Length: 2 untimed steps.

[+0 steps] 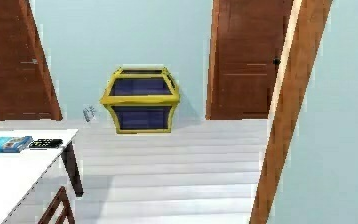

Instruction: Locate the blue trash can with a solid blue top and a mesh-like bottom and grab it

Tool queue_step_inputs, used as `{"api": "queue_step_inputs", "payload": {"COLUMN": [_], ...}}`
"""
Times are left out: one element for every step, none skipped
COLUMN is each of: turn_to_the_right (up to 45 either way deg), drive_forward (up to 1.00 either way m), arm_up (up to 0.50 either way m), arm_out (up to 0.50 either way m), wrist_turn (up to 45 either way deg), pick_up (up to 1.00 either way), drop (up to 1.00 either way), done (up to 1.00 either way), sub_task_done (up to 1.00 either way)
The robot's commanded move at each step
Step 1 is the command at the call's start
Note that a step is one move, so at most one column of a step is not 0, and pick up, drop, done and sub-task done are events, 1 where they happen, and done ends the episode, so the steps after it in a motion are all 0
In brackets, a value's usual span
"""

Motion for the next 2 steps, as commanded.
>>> {"api": "queue_step_inputs", "payload": {"turn_to_the_right": [0.0,-6.0], "drive_forward": [0.75,0.0], "arm_up": [0.0,0.0], "arm_out": [0.0,0.0], "wrist_turn": [0.0,0.0], "pick_up": [0.0,0.0], "drop": [0.0,0.0], "done": [0.0,0.0], "sub_task_done": [0.0,0.0]}}
